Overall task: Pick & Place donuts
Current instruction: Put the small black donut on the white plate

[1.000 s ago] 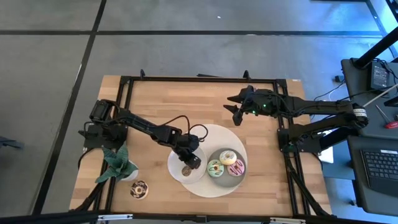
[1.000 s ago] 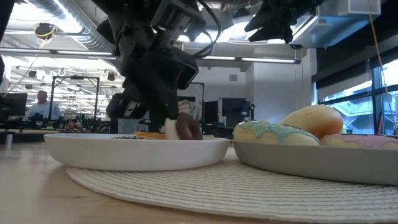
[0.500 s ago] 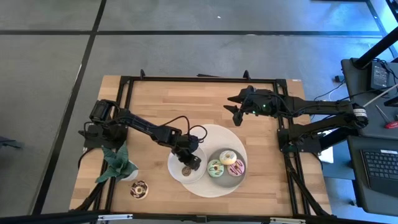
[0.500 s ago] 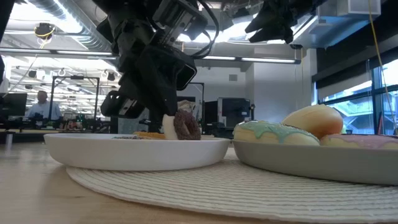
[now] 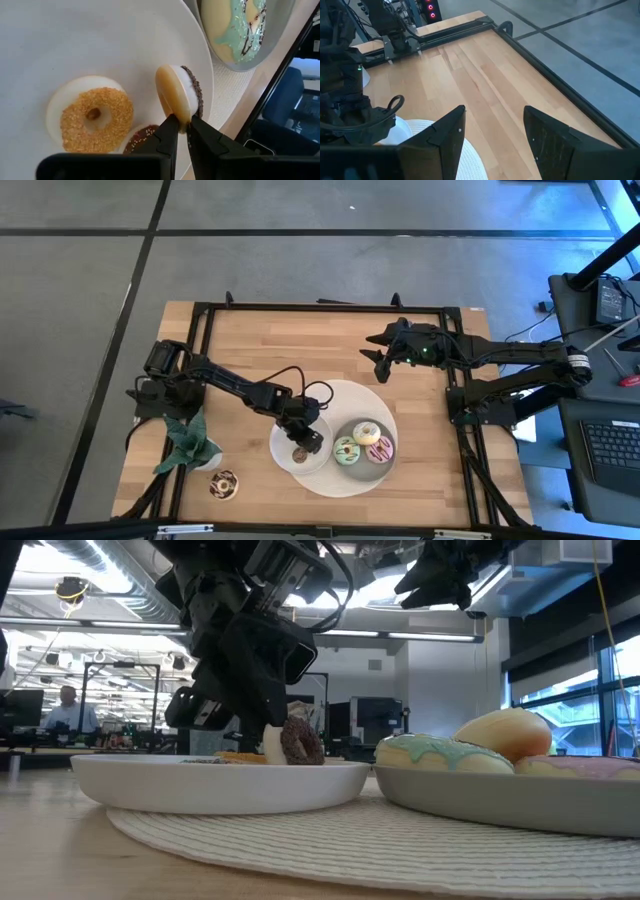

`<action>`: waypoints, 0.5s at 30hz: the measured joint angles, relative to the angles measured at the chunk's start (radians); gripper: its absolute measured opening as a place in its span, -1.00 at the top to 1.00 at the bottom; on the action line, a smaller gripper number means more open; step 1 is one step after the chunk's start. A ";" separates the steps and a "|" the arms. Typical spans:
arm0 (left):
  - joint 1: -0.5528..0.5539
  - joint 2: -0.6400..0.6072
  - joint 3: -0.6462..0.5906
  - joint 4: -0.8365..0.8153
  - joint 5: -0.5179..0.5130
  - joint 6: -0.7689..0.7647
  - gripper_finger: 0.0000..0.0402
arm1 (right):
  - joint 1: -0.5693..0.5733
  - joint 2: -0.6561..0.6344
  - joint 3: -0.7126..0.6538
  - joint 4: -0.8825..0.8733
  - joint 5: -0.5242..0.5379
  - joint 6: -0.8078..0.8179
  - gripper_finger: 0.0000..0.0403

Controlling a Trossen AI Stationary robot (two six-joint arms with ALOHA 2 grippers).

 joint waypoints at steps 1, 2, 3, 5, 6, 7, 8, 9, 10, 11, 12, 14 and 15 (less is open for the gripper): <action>0.000 0.000 0.000 0.000 0.001 -0.005 0.83 | 0.000 0.000 0.000 0.000 0.000 -0.001 0.00; 0.000 0.000 0.000 0.000 0.004 -0.010 0.83 | 0.000 0.000 0.000 0.000 0.000 -0.002 0.00; 0.000 0.000 0.000 0.000 0.004 -0.016 0.82 | 0.000 0.000 0.000 0.000 0.000 -0.002 0.00; 0.000 0.000 0.000 0.000 0.004 -0.022 0.79 | 0.000 0.000 0.000 0.000 0.000 -0.002 0.00; 0.000 0.000 0.000 0.000 0.004 -0.022 0.77 | 0.000 0.000 0.000 0.000 0.000 -0.002 0.00; 0.000 0.000 0.000 0.000 0.004 -0.022 0.75 | 0.000 0.000 0.000 0.000 0.000 -0.002 0.00; 0.000 0.000 0.000 0.000 0.005 -0.022 0.72 | 0.000 0.000 0.000 0.000 0.000 -0.002 0.00; 0.000 0.000 0.000 0.000 0.005 -0.022 0.69 | 0.000 0.000 0.000 0.000 0.000 -0.002 0.00; 0.000 0.000 0.000 0.000 0.005 -0.022 0.66 | 0.000 0.000 0.000 0.000 0.000 -0.003 0.00; 0.000 0.000 0.000 0.000 0.005 -0.023 0.62 | 0.000 0.000 0.000 0.000 0.000 -0.002 0.00; 0.000 0.000 0.000 0.000 0.005 -0.023 0.59 | 0.000 0.000 0.000 0.000 0.000 -0.003 0.00; 0.000 0.000 0.000 0.000 0.006 -0.024 0.53 | 0.000 0.000 0.000 0.000 0.000 -0.003 0.00; 0.001 0.000 0.000 0.000 0.006 -0.024 0.50 | 0.000 0.000 0.000 0.000 0.000 -0.002 0.00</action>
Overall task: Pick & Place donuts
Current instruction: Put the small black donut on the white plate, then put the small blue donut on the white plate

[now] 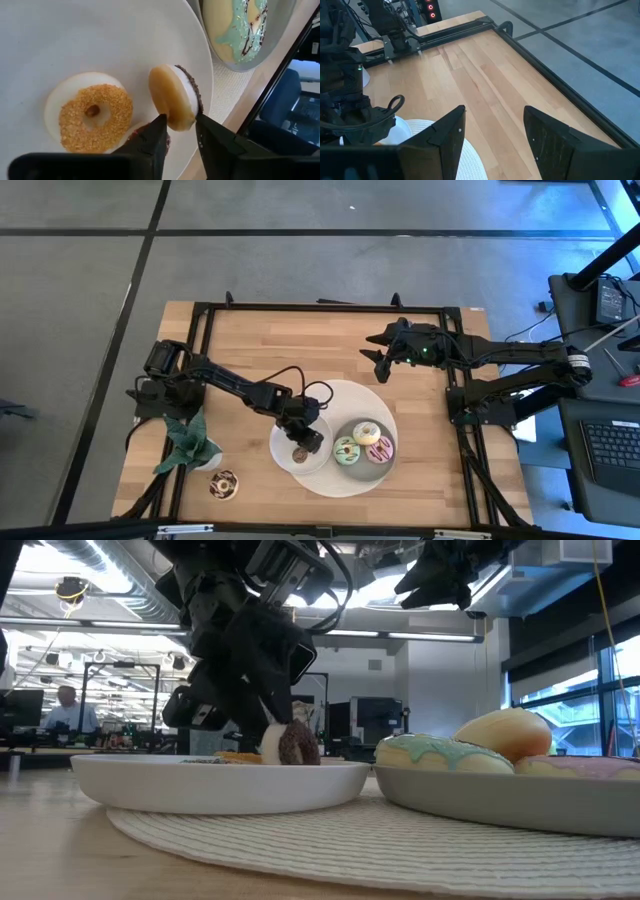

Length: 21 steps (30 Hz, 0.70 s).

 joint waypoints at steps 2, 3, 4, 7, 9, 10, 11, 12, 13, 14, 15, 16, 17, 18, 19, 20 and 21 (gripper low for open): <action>0.004 0.000 0.000 0.000 0.005 -0.005 0.46 | 0.000 0.000 0.000 0.000 0.000 0.000 0.00; 0.008 0.000 0.000 0.000 0.015 -0.010 0.45 | 0.000 0.000 0.000 0.000 0.000 0.000 0.00; 0.013 0.000 0.000 0.000 0.026 -0.013 0.43 | 0.000 0.000 0.000 0.000 0.000 0.000 0.00; 0.029 0.000 0.000 0.000 0.065 -0.017 0.41 | 0.000 0.000 0.000 0.000 0.000 0.000 0.00; 0.037 0.000 0.000 -0.005 0.069 -0.016 0.41 | 0.000 0.000 0.000 0.000 0.000 0.000 0.00; 0.041 -0.001 0.000 -0.008 0.069 -0.016 0.42 | 0.000 0.000 0.000 0.000 0.000 0.000 0.00; 0.045 -0.005 -0.001 -0.013 0.070 -0.016 0.43 | 0.000 0.000 0.000 0.000 0.000 0.000 0.00; 0.048 -0.009 -0.001 -0.014 0.071 -0.016 0.43 | 0.000 0.000 0.000 0.000 0.000 0.000 0.00; 0.050 -0.011 0.000 -0.009 0.071 -0.016 0.44 | 0.000 0.000 0.000 0.000 0.000 0.000 0.00; 0.054 -0.017 0.000 -0.014 0.071 -0.015 0.44 | 0.000 0.000 0.000 -0.001 0.000 0.000 0.00; 0.055 -0.025 -0.001 -0.030 0.071 -0.009 0.44 | 0.000 0.000 0.000 -0.003 0.000 0.000 0.00; 0.056 -0.031 -0.001 -0.030 0.071 -0.007 0.44 | 0.000 0.000 0.000 -0.006 0.000 0.000 0.00; 0.060 -0.038 0.000 -0.031 0.068 -0.006 0.44 | 0.000 0.000 0.001 -0.011 0.000 0.000 0.00; 0.062 -0.053 0.000 -0.064 0.063 0.000 0.44 | 0.000 0.000 0.001 -0.016 0.000 0.000 0.00; 0.063 -0.065 -0.001 -0.088 0.057 0.006 0.44 | 0.000 0.000 0.001 -0.019 0.000 0.000 0.00; 0.067 -0.076 0.000 -0.090 0.047 0.012 0.43 | 0.000 0.000 0.001 -0.020 0.000 0.000 0.00; 0.070 -0.090 0.000 -0.119 0.034 0.019 0.43 | -0.001 0.000 0.001 -0.026 0.001 0.000 0.00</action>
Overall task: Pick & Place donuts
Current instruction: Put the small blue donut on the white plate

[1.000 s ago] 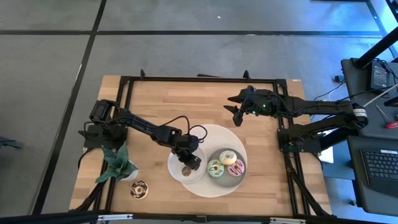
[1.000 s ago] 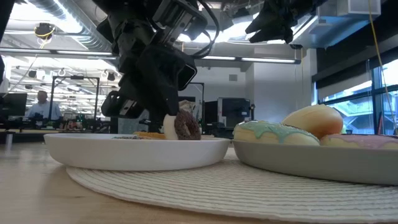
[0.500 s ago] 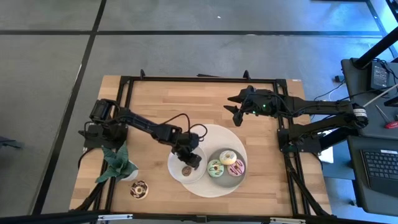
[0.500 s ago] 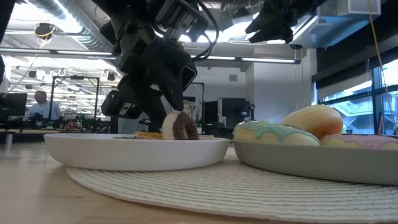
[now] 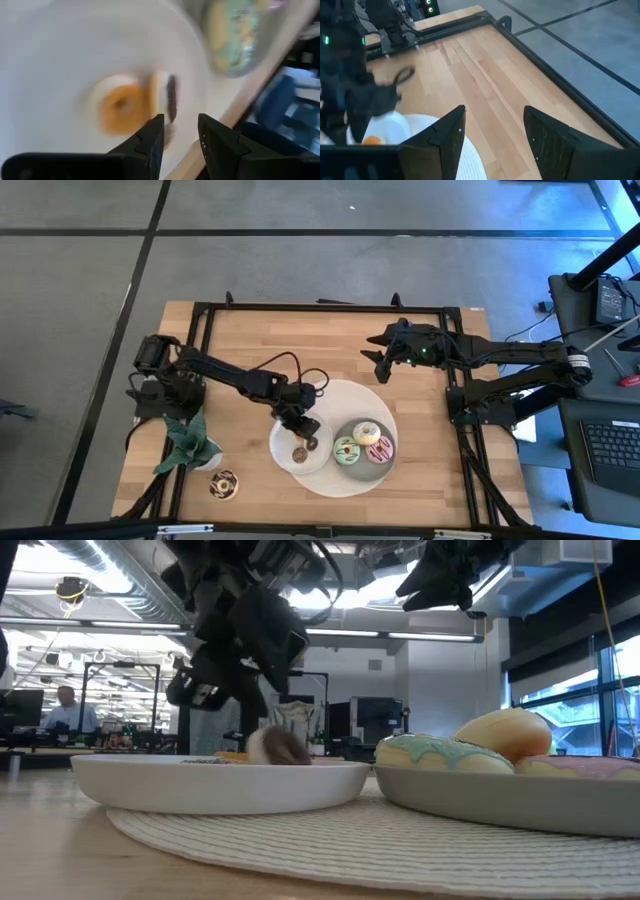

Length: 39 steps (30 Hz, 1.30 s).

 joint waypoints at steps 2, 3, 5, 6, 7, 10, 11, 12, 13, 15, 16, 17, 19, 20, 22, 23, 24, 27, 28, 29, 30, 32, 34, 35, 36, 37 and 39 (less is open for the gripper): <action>0.005 -0.033 -0.001 -0.061 -0.030 0.007 0.42 | -0.001 0.000 0.000 -0.004 0.000 0.000 0.00; 0.006 -0.050 -0.001 -0.082 -0.052 0.007 0.42 | -0.002 0.000 0.000 -0.009 0.001 0.001 0.00; 0.012 -0.087 -0.001 -0.137 -0.096 0.014 0.43 | -0.002 0.000 0.000 -0.013 0.003 0.004 0.00; 0.012 -0.106 -0.001 -0.154 -0.122 0.022 0.43 | -0.002 0.000 0.000 -0.016 0.003 0.004 0.00; 0.015 -0.124 -0.001 -0.161 -0.144 0.030 0.44 | -0.006 0.000 0.000 -0.020 0.007 0.004 0.00; 0.019 -0.174 -0.001 -0.155 -0.209 0.060 0.44 | -0.011 0.000 0.000 -0.038 0.060 0.003 0.00; 0.019 -0.187 -0.001 -0.141 -0.231 0.074 0.44 | -0.014 0.000 0.000 -0.047 0.080 0.004 0.00; 0.019 -0.199 -0.001 -0.123 -0.257 0.095 0.44 | -0.016 0.000 0.000 -0.062 0.095 0.004 0.00; 0.019 -0.209 -0.001 -0.114 -0.282 0.115 0.43 | -0.023 0.000 0.000 -0.082 0.104 0.004 0.00; 0.016 -0.222 -0.001 -0.081 -0.333 0.154 0.42 | -0.046 0.000 0.000 -0.130 0.104 0.023 0.00; 0.016 -0.226 -0.001 -0.062 -0.354 0.169 0.42 | -0.065 0.000 0.000 -0.157 0.103 0.049 0.00; 0.015 -0.230 -0.001 -0.045 -0.374 0.181 0.41 | -0.087 0.000 0.000 -0.185 0.103 0.069 0.00; 0.021 -0.232 -0.001 -0.015 -0.404 0.201 0.41 | -0.145 0.000 0.000 -0.233 0.104 0.087 0.00; 0.028 -0.232 -0.001 -0.007 -0.408 0.209 0.41 | -0.180 0.000 0.000 -0.251 0.104 0.088 0.00; 0.047 -0.232 -0.001 -0.005 -0.406 0.217 0.42 | -0.253 0.001 0.000 -0.268 0.104 0.092 0.00; 0.059 -0.232 -0.001 -0.006 -0.402 0.218 0.42 | -0.293 0.004 0.000 -0.272 0.104 0.092 0.00; 0.071 -0.232 -0.001 -0.007 -0.393 0.223 0.42 | -0.334 0.009 0.000 -0.273 0.103 0.092 0.00; 0.113 -0.232 -0.001 -0.007 -0.379 0.271 0.42 | -0.458 0.036 0.000 -0.276 0.090 0.093 0.00; 0.127 -0.232 -0.001 -0.006 -0.379 0.290 0.41 | -0.499 0.050 0.000 -0.278 0.068 0.093 0.00; 0.145 -0.232 -0.001 -0.006 -0.378 0.308 0.41 | -0.540 0.069 0.000 -0.281 0.042 0.093 0.00; 0.162 -0.232 -0.001 -0.006 -0.375 0.324 0.41 | -0.581 0.090 0.000 -0.284 0.014 0.092 0.00; 0.202 -0.232 -0.001 -0.005 -0.343 0.351 0.42 | -0.652 0.140 0.000 -0.283 -0.035 0.088 0.00; 0.243 -0.232 -0.001 0.001 -0.291 0.377 0.43 | -0.718 0.199 0.000 -0.281 -0.070 0.083 0.00; 0.263 -0.232 -0.001 0.004 -0.268 0.389 0.43 | -0.748 0.229 0.000 -0.278 -0.086 0.076 0.00; 0.281 -0.232 -0.001 0.007 -0.251 0.402 0.43 | -0.776 0.258 0.000 -0.275 -0.101 0.062 0.00; 0.298 -0.231 -0.001 0.008 -0.239 0.414 0.43 | -0.802 0.287 0.000 -0.272 -0.118 0.056 0.00; 0.332 -0.231 -0.001 0.008 -0.210 0.437 0.42 | -0.844 0.343 0.006 -0.273 -0.145 0.034 0.00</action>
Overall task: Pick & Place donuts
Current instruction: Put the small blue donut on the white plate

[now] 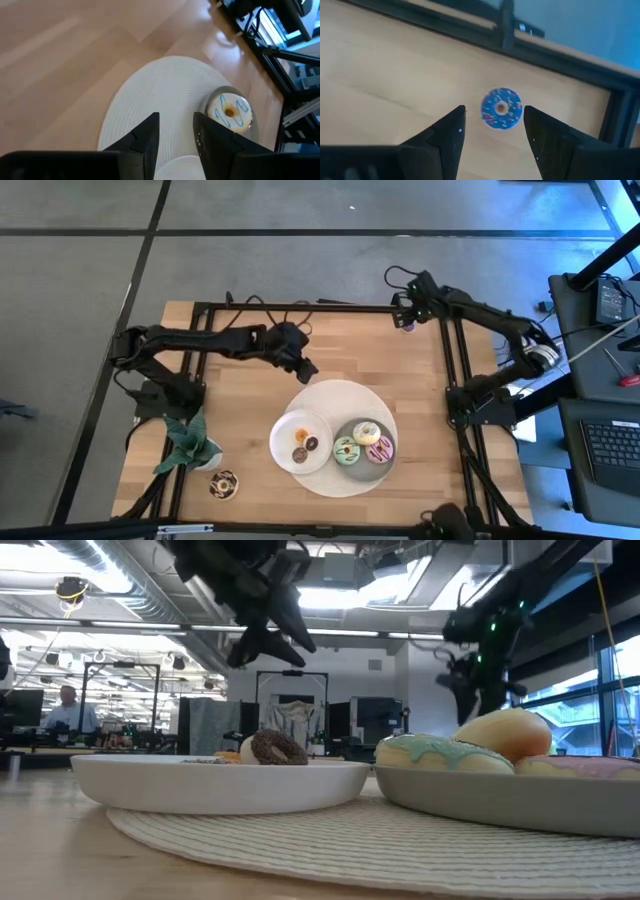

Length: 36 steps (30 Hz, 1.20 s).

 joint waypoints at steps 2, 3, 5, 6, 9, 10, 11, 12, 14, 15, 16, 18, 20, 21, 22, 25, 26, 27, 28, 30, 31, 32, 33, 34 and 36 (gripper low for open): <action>0.029 0.000 0.000 0.000 0.021 0.020 0.42 | -0.025 0.050 0.010 -0.001 -0.010 -0.005 0.00; 0.041 0.000 0.000 0.000 0.028 0.029 0.43 | -0.035 0.073 0.016 0.001 -0.011 -0.008 0.00; 0.064 0.000 0.000 0.000 0.043 0.049 0.44 | -0.049 0.117 0.030 0.003 -0.013 -0.021 0.00; 0.074 0.000 0.000 0.000 0.049 0.058 0.44 | -0.052 0.139 0.037 0.004 -0.014 -0.026 0.00; 0.098 0.000 0.000 0.000 0.066 0.086 0.45 | -0.060 0.200 0.061 0.007 -0.003 -0.029 0.00; 0.105 0.000 0.000 0.000 0.066 0.095 0.46 | -0.061 0.219 0.066 0.008 0.012 -0.030 0.00; 0.110 0.000 0.000 0.000 0.066 0.101 0.46 | -0.061 0.237 0.068 0.008 0.023 -0.031 0.00; 0.114 0.000 0.000 0.000 0.066 0.107 0.46 | -0.061 0.255 0.068 0.006 0.031 -0.032 0.00; 0.120 0.000 0.000 -0.001 0.066 0.120 0.45 | -0.061 0.287 0.068 0.001 0.031 -0.035 0.00; 0.123 0.000 0.000 0.000 0.067 0.124 0.45 | -0.059 0.297 0.075 -0.005 0.031 -0.036 0.00; 0.125 0.000 0.000 -0.001 0.067 0.129 0.44 | -0.056 0.303 0.082 -0.005 0.032 -0.040 0.01; 0.126 0.000 0.000 -0.001 0.069 0.140 0.44 | -0.052 0.313 0.091 -0.006 0.041 -0.050 0.04; 0.126 0.000 0.000 -0.001 0.070 0.148 0.44 | -0.052 0.323 0.092 -0.010 0.044 -0.050 0.10; 0.126 0.000 0.000 -0.001 0.070 0.149 0.44 | -0.052 0.324 0.092 -0.010 0.044 -0.050 0.13; 0.126 0.000 0.000 -0.001 0.070 0.149 0.45 | -0.053 0.324 0.093 -0.010 0.044 -0.050 0.17; 0.126 0.000 0.000 -0.001 0.070 0.149 0.46 | -0.053 0.325 0.093 -0.018 0.046 -0.044 0.31; 0.126 0.000 0.000 -0.001 0.070 0.149 0.46 | -0.053 0.325 0.093 -0.021 0.046 -0.036 0.36; 0.126 0.000 0.000 -0.001 0.070 0.149 0.46 | -0.055 0.325 0.093 -0.025 0.046 -0.032 0.41; 0.126 0.000 0.000 -0.001 0.070 0.149 0.45 | -0.057 0.325 0.093 -0.027 0.046 -0.033 0.45; 0.126 0.000 0.000 -0.001 0.070 0.149 0.44 | -0.060 0.325 0.093 -0.033 0.044 -0.047 0.53; 0.126 0.000 0.000 -0.001 0.070 0.149 0.44 | -0.060 0.325 0.093 -0.035 0.044 -0.055 0.56; 0.126 0.000 0.000 -0.001 0.070 0.149 0.44 | -0.060 0.325 0.093 -0.037 0.044 -0.058 0.59; 0.126 0.000 0.000 -0.001 0.070 0.149 0.44 | -0.060 0.325 0.093 -0.041 0.044 -0.060 0.63; 0.126 0.000 0.000 -0.002 0.070 0.148 0.44 | -0.060 0.325 0.093 -0.043 0.044 -0.065 0.66; 0.126 0.000 0.000 -0.001 0.070 0.148 0.44 | -0.060 0.325 0.093 -0.045 0.045 -0.081 0.72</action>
